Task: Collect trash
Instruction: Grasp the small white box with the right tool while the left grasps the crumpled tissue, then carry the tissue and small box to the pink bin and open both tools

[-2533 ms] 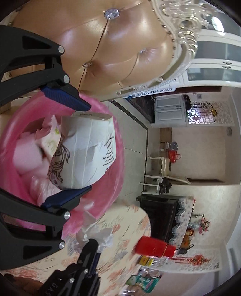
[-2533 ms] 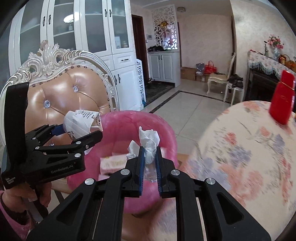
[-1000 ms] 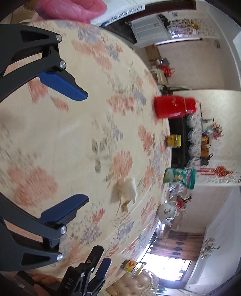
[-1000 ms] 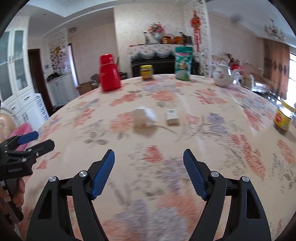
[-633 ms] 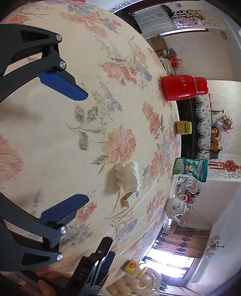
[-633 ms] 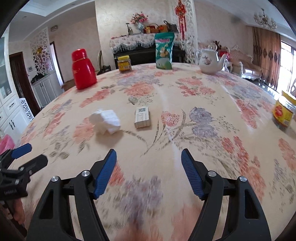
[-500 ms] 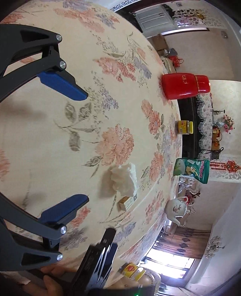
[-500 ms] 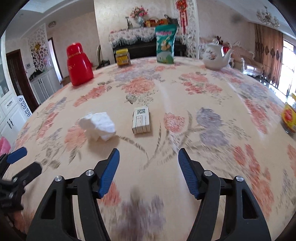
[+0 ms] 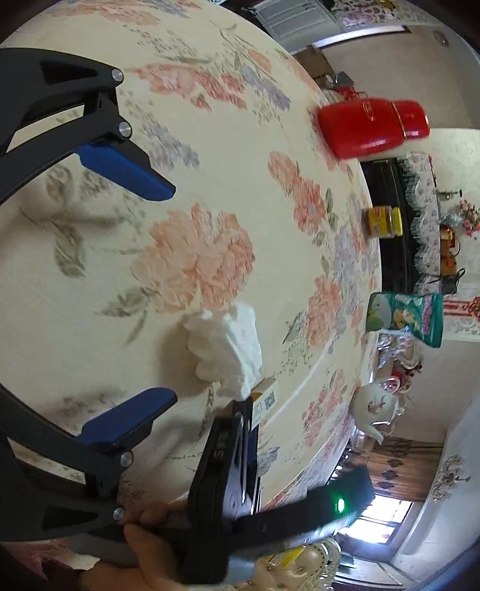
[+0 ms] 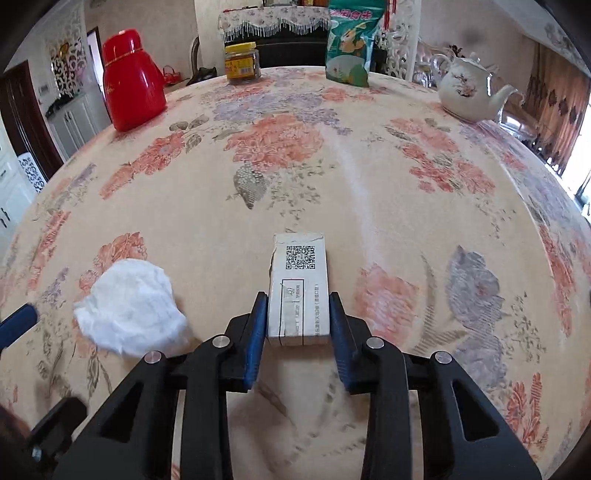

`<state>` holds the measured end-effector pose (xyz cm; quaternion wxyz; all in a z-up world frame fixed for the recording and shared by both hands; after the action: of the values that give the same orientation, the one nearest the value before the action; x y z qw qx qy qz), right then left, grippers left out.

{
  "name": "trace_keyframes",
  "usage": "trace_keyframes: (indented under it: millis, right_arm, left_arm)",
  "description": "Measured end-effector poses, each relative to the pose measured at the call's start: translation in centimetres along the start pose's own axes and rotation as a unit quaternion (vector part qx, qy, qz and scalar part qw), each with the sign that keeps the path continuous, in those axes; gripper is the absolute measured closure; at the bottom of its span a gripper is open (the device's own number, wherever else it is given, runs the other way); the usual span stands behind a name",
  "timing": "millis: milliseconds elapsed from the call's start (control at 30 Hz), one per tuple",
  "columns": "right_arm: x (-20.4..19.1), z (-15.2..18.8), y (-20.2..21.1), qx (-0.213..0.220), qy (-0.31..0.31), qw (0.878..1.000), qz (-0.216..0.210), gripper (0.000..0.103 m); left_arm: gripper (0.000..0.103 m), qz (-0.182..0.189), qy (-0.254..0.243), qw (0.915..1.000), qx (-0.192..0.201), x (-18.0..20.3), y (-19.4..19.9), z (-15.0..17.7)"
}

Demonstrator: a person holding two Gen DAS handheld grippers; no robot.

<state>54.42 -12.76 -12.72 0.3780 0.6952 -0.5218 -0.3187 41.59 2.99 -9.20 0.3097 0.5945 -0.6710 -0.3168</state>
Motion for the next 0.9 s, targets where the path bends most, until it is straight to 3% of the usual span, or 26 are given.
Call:
trace_keyframes:
  millis: [267, 367, 467, 500, 533, 600, 900]
  right_arm:
    - [4.7, 3.3, 4.0, 0.042, -0.041, 0.998, -0.022, 0.071]
    - [5.3, 4.4, 5.1, 0.054, -0.045, 0.997, -0.024, 0.071]
    - [4.9, 5.5, 6.0, 0.062, -0.04, 0.997, -0.023, 0.071]
    - [4.8, 5.7, 6.1, 0.063, -0.038, 0.997, -0.022, 0.071]
    - [4.5, 6.0, 6.3, 0.064, -0.035, 0.997, -0.022, 0.071]
    - [3.6, 6.7, 6.9, 0.07, -0.027, 0.997, -0.024, 0.071]
    - [-1.8, 11.7, 10.4, 0.094, 0.025, 0.995, -0.033, 0.071]
  left_arm:
    - [0.005, 0.026, 0.021, 0.9991, -0.025, 2.5, -3.5, -3.0]
    - [0.008, 0.012, 0.025, 0.9992, -0.03, 3.5, -5.0, -4.2]
    - [0.044, -0.001, 0.025, 0.9982, -0.055, 4.2, -6.3, -4.6]
    - [0.068, -0.001, 0.025, 0.9984, -0.051, 4.2, -6.0, -4.4]
    - [0.078, 0.004, 0.022, 0.9983, -0.055, 4.3, -5.9, -4.3]
    - [0.087, -0.001, 0.015, 0.999, -0.041, 4.4, -5.0, -3.4]
    - [0.089, 0.004, 0.021, 0.9998, 0.002, 2.6, 2.1, 3.0]
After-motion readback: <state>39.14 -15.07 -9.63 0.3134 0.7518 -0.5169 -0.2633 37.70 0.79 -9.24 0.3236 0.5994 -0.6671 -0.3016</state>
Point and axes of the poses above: each gripper's, at about its wrist camera, not at the fingertips, and y roughly against the way its jaws point, x to its right, z to its underside, the point moved 1 cm from there along -y, roughly the way its jaws point, and after that the axes turned 7 degrees about -x, right-handed, at the moved point
